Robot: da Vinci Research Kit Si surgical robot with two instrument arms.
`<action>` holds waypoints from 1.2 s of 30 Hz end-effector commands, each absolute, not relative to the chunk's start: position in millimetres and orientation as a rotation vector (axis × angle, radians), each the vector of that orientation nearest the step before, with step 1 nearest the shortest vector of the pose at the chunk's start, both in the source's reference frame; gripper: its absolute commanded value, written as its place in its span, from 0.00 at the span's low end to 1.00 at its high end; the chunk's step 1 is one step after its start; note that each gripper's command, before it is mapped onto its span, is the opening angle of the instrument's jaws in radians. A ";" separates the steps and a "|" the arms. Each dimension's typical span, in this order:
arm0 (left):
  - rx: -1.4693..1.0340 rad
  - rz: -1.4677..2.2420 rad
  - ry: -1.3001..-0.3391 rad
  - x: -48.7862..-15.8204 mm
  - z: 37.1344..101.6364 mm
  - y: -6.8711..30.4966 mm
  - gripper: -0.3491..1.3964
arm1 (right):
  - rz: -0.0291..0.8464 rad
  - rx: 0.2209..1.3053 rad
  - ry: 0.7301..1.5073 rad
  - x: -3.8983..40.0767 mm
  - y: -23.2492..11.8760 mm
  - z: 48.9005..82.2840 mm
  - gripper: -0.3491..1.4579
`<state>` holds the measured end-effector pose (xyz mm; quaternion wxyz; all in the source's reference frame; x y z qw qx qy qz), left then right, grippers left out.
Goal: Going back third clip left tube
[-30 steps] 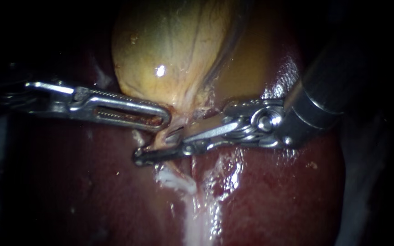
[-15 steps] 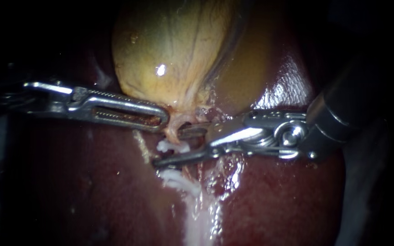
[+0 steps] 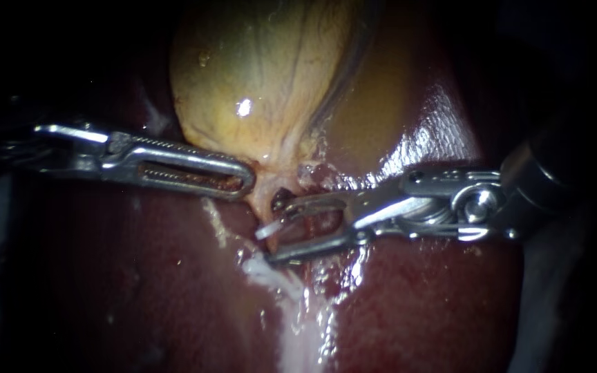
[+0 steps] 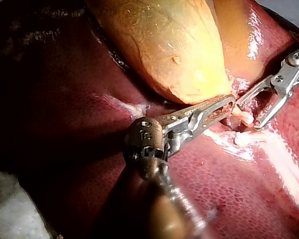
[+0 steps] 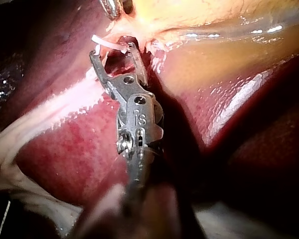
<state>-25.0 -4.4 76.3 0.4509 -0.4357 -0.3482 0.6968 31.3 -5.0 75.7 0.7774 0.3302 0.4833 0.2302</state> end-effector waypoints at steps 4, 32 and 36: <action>-1.077 1.722 -0.861 -24.9 76.3 -4.4 0.00 | 0.502 0.710 1.046 31.3 -5.2 75.2 0.47; -1.077 1.721 -0.860 -25.1 76.2 -4.4 0.00 | 0.510 0.712 1.037 36.5 -8.3 78.8 0.47; -1.077 1.721 -0.860 -25.1 76.1 -4.4 0.00 | 0.525 0.718 1.031 36.0 -8.3 79.3 0.47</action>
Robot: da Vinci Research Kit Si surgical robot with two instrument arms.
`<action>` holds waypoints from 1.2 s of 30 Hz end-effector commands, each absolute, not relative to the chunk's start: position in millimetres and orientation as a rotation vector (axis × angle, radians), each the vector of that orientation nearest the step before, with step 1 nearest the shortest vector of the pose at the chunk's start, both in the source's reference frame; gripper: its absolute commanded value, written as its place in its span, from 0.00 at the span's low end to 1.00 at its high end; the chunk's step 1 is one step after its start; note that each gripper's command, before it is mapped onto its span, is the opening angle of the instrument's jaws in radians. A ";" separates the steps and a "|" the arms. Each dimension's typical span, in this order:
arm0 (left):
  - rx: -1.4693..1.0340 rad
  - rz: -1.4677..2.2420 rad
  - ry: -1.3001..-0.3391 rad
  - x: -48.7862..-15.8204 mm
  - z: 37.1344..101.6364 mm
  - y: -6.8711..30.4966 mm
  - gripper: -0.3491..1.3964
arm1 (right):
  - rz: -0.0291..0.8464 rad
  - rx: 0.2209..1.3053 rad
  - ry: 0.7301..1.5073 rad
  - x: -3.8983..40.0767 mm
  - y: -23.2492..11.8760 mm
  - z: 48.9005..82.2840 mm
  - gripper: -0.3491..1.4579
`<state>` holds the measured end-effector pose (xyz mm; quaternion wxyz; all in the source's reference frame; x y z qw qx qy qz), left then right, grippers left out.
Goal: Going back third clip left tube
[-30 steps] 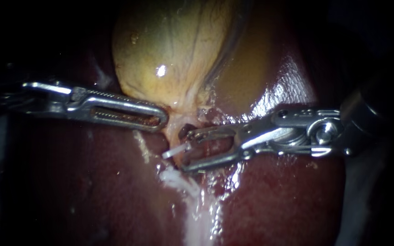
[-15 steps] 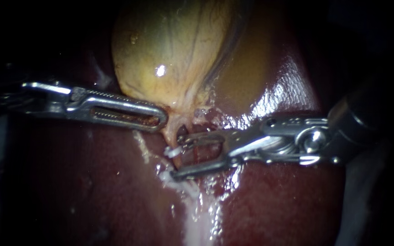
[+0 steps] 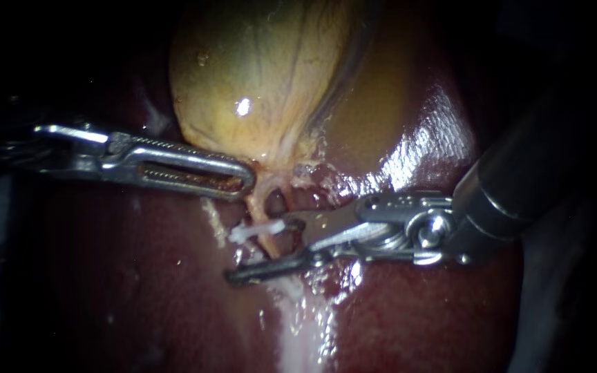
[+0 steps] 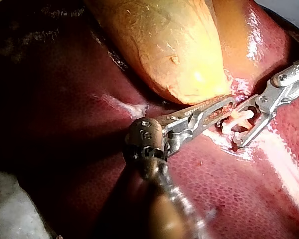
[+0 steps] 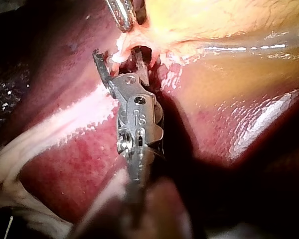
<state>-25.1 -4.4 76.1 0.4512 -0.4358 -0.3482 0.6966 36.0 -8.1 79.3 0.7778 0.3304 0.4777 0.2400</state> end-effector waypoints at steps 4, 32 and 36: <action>-1.077 1.721 -0.860 -25.0 76.1 -4.4 0.00 | 0.529 0.730 1.029 34.9 -8.6 78.8 0.47; -1.077 1.722 -0.862 -24.9 76.1 -4.4 0.00 | 0.449 0.729 1.043 27.1 -6.3 72.5 0.47; -1.077 1.722 -0.862 -24.9 76.1 -4.4 0.00 | 0.417 0.698 1.057 25.0 -5.0 70.9 0.47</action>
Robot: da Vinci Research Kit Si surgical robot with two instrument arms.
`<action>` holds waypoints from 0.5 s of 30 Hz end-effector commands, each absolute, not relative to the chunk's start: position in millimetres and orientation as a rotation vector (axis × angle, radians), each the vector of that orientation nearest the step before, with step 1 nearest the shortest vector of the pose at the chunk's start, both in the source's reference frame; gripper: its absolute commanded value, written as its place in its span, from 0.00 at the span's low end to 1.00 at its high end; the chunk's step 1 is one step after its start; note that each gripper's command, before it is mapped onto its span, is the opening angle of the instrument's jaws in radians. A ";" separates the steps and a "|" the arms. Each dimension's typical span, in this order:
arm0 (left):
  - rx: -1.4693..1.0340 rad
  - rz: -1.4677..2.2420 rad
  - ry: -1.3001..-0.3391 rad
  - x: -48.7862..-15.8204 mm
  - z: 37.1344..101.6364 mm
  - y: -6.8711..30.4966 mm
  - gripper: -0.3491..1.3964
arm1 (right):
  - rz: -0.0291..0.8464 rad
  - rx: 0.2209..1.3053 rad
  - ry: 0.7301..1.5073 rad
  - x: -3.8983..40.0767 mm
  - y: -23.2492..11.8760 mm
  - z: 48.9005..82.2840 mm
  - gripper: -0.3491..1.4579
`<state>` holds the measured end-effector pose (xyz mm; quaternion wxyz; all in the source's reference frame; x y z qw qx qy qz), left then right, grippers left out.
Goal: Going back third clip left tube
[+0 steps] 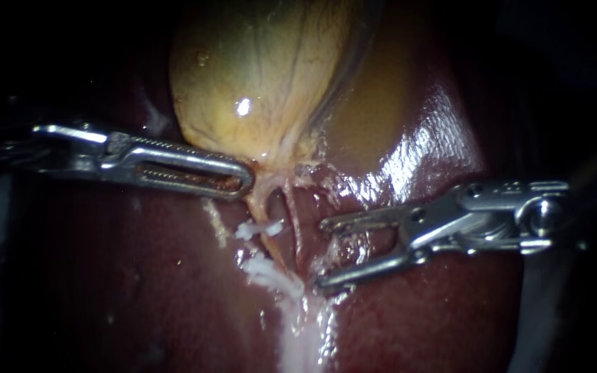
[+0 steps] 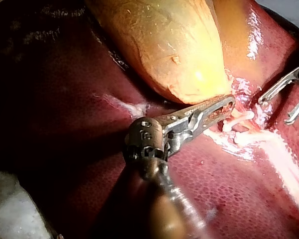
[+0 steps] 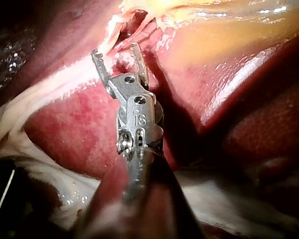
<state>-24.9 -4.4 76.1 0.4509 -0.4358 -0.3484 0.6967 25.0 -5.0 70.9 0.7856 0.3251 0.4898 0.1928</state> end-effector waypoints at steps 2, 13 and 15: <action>-1.077 1.722 -0.862 -24.9 76.1 -4.4 0.00 | 0.409 0.685 1.061 24.2 -4.4 70.4 0.47; -1.077 1.722 -0.861 -24.9 76.4 -4.3 0.00 | 0.373 0.649 1.082 22.5 -3.1 68.7 0.47; -1.077 1.722 -0.860 -25.0 76.4 -4.3 0.00 | 0.370 0.644 1.083 22.4 -3.1 68.6 0.47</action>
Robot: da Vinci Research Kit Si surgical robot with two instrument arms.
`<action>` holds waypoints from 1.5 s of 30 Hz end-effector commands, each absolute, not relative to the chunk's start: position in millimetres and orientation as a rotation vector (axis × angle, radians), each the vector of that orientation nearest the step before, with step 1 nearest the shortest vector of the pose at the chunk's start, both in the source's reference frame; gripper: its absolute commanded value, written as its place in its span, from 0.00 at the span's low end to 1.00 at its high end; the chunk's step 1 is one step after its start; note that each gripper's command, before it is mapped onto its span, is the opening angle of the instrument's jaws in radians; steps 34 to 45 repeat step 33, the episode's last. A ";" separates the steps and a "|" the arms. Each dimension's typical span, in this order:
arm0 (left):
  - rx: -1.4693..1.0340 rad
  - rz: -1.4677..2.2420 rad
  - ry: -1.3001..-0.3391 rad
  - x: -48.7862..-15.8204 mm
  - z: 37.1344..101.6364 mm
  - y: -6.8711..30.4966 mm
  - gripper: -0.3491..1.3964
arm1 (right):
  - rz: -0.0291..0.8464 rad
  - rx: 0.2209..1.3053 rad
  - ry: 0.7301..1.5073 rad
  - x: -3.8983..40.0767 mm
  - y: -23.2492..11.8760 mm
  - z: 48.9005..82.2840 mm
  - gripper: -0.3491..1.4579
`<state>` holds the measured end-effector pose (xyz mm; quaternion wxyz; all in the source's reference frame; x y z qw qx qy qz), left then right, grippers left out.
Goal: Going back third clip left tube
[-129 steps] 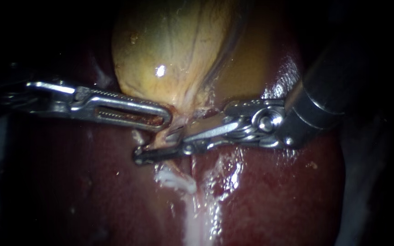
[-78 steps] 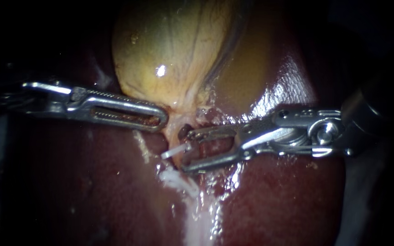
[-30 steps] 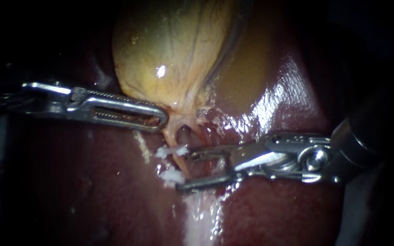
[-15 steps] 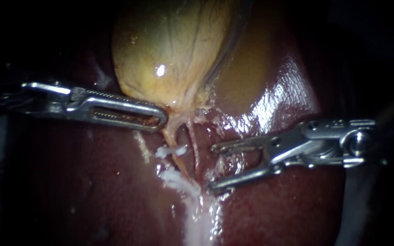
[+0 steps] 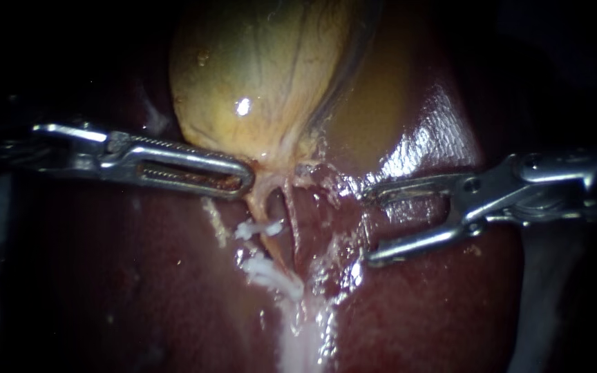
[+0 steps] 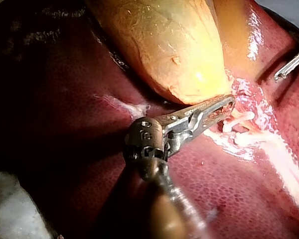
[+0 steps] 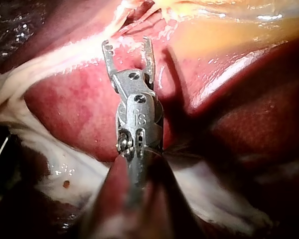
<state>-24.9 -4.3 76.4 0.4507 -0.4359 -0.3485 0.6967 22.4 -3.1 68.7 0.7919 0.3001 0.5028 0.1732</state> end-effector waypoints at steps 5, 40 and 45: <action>-1.077 1.723 -0.853 -25.6 76.9 -4.6 0.00 | 0.374 0.644 1.091 22.4 -3.0 68.6 0.47; -1.078 1.726 -0.844 -28.8 79.8 -4.3 0.00 | 0.381 0.640 1.118 22.5 -2.4 68.0 0.47; -1.078 1.726 -0.844 -28.8 79.8 -4.3 0.00 | 0.381 0.640 1.118 22.5 -2.4 68.0 0.47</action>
